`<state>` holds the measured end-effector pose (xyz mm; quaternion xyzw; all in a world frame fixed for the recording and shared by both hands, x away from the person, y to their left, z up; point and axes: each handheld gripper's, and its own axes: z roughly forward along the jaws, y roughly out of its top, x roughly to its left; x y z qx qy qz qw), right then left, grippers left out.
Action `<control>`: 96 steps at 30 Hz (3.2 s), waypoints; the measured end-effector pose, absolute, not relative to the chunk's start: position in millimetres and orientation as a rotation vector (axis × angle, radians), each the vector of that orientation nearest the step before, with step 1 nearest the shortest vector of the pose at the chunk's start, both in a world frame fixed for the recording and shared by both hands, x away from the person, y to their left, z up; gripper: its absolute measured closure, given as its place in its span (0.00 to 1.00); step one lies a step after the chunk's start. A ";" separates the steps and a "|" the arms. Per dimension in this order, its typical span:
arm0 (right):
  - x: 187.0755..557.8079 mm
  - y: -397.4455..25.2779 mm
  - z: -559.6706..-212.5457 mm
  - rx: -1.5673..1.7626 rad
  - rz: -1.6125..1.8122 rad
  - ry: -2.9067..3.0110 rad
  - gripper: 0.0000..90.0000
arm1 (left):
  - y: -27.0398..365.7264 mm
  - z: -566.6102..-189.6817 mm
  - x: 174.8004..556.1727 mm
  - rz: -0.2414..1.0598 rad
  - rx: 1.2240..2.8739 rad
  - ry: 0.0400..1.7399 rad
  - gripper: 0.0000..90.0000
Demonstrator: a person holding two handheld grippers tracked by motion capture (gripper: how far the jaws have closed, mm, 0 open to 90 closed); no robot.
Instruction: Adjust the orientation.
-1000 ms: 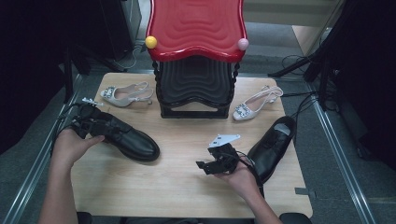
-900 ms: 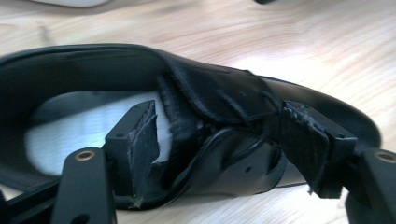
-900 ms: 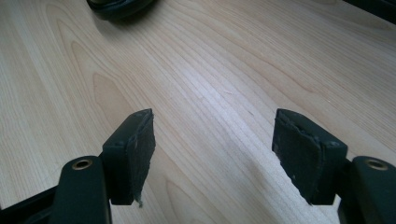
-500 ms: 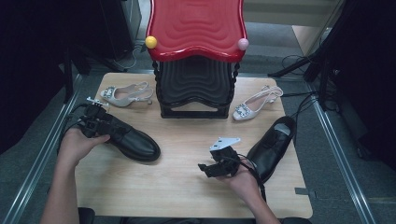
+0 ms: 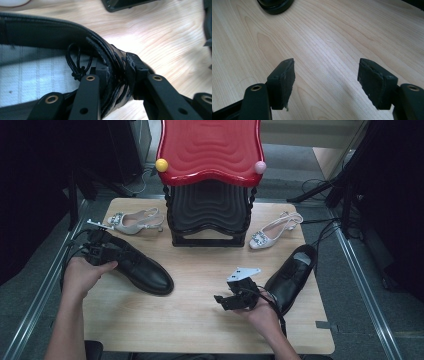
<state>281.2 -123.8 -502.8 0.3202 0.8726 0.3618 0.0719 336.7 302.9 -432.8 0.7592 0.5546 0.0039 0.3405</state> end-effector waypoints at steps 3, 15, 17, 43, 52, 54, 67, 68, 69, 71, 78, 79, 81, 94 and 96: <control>280.9 -123.8 -501.7 0.956 1.094 2.620 0.35 | 299.6 -425.4 332.7 0.012 1.940 1.422 0.85; 281.9 -118.4 -496.2 0.920 1.126 2.617 0.35 | 262.2 -403.5 313.2 -0.030 1.905 1.344 0.85; 282.0 -117.9 -495.2 0.917 1.133 2.616 0.35 | 255.7 -404.9 312.3 -0.045 1.907 1.343 0.85; 280.6 -124.5 -478.0 0.927 1.299 2.545 0.37 | 170.6 -458.5 317.0 -0.244 2.016 1.266 0.76; 267.6 -111.7 -478.6 0.891 1.320 2.573 0.44 | 174.7 -441.6 310.7 -0.151 2.109 1.222 0.58; 264.7 -109.0 -478.7 0.872 1.332 2.583 0.49 | 177.4 -437.3 309.2 -0.142 2.108 1.224 0.54; 249.2 -87.2 -481.3 0.825 1.390 2.675 0.75 | 212.2 -411.4 293.0 -0.004 2.121 1.172 0.42; 249.2 -87.2 -481.3 0.825 1.390 2.675 0.75 | 212.2 -411.4 293.0 -0.004 2.121 1.172 0.42; 247.9 -85.4 -481.8 0.839 1.398 2.686 0.78 | 213.8 -411.8 293.6 -0.004 2.123 1.173 0.42; 245.6 -80.6 -484.3 0.844 1.410 2.707 0.85 | 217.3 -412.1 294.6 0.020 2.130 1.161 0.43; 242.7 -65.2 -499.8 0.824 1.330 2.768 1.00 | 232.3 -412.9 296.0 0.059 2.097 1.168 0.43; 243.9 -64.3 -502.2 0.830 1.316 2.771 1.00 | 234.6 -411.9 296.1 0.062 2.086 1.176 0.42; 246.2 -63.8 -506.7 0.856 1.299 2.789 1.00 | 236.6 -411.4 296.1 0.068 2.078 1.176 0.42; 262.3 -79.4 -507.6 0.978 1.247 2.742 1.00 | 253.5 -411.3 294.0 0.127 2.041 1.176 0.40; 266.1 -83.8 -507.3 0.999 1.250 2.730 1.00 | 255.6 -412.0 294.1 0.131 2.045 1.171 0.41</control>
